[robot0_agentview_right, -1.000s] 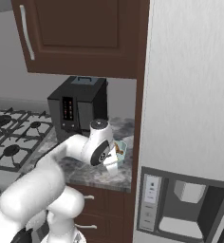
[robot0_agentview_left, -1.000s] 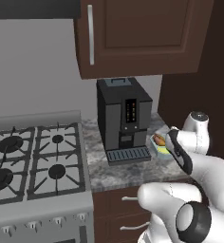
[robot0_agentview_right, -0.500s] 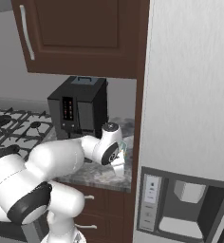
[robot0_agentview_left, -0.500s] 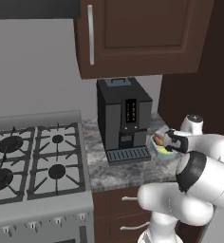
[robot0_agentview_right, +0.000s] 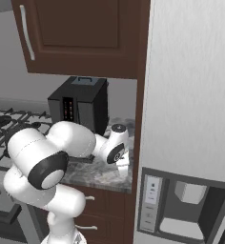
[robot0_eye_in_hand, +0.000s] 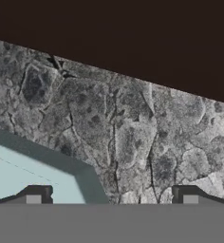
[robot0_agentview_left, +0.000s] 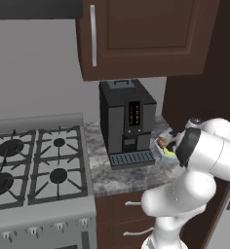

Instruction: Place the tupperware on the top shelf of the fridge. Make space for the tupperware among the existing items by rearranging them on the shelves if needed. Close the fridge door when finished.

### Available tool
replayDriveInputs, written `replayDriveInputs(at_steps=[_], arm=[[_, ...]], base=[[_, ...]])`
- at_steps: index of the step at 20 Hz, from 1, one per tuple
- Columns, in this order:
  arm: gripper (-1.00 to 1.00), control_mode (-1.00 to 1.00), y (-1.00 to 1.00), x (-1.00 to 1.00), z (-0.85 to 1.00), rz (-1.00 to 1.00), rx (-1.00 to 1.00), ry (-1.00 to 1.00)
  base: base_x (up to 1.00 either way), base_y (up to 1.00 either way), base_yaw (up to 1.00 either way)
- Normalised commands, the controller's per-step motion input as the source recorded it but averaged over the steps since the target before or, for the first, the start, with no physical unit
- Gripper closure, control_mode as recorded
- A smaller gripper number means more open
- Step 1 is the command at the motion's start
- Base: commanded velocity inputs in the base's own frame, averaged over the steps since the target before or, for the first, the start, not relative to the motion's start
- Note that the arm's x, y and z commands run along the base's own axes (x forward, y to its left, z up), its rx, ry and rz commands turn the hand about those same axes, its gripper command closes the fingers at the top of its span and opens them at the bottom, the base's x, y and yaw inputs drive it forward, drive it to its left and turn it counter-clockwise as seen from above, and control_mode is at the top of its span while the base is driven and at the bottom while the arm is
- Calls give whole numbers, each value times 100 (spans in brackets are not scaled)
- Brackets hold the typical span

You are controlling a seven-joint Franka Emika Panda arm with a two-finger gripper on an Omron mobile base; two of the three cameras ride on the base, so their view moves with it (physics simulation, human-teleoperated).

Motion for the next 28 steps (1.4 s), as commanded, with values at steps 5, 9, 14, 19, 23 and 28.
replayDriveInputs(at_steps=[5,9,14,19,23,28], arm=[[-100,-100,0,23,-23,-8,0,7],[-100,-100,0,9,-20,-6,0,4],[100,-100,0,2,-9,-1,0,3],[100,-100,0,-5,0,0,0,0],[100,-100,0,-36,0,0,0,0],[100,-100,18,-53,21,0,0,-5]], base=[[0,0,0],[0,0,0],[0,0,0],[0,0,0],[0,0,0],[0,0,0]])
